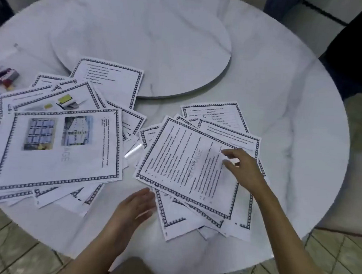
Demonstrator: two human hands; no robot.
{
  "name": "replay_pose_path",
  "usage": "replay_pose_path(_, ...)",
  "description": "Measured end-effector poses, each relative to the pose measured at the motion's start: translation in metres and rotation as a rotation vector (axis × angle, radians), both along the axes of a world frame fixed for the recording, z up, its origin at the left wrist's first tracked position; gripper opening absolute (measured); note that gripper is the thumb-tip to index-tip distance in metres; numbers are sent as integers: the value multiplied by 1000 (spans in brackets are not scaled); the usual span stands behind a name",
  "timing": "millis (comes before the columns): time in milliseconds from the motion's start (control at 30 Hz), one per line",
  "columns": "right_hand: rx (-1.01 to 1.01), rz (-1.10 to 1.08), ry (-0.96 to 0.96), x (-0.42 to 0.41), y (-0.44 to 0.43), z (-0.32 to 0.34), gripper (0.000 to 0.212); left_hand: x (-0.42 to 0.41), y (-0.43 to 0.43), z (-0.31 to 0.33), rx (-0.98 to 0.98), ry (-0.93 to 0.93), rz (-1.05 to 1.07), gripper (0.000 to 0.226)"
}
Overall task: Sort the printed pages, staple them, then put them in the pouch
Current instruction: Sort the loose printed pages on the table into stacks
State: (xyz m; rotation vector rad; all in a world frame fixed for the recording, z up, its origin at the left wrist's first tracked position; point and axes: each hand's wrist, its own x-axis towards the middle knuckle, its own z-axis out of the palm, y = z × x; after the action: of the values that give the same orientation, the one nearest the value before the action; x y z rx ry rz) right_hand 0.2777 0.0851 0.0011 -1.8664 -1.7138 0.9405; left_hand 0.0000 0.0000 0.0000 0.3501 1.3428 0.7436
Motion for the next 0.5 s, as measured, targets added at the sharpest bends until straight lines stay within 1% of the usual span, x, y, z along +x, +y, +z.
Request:
replay_pose_path(67,5,54,-75,8,19,-5,31,13,-1,-4,-44,-31,56,29)
replay_pose_path(167,-11,186,-235,13,46,-19,44,31,-4,-5,-108,-148,151,36)
replay_pose_path(233,-17,232,-343,12,52,-28,54,40,-6,-7,-129,-200,231,40)
replay_pose_path(300,-7,248,-413,12,57,-32,61,47,-8,-7,-112,-209,282,41)
replay_pose_path(367,0,271,-479,11,59,-34,63,54,-9,-7,-91,-189,310,42)
replay_pose_path(500,14,288,-491,12,62,-33,63,64,-7,-8,-59,-126,339,42)
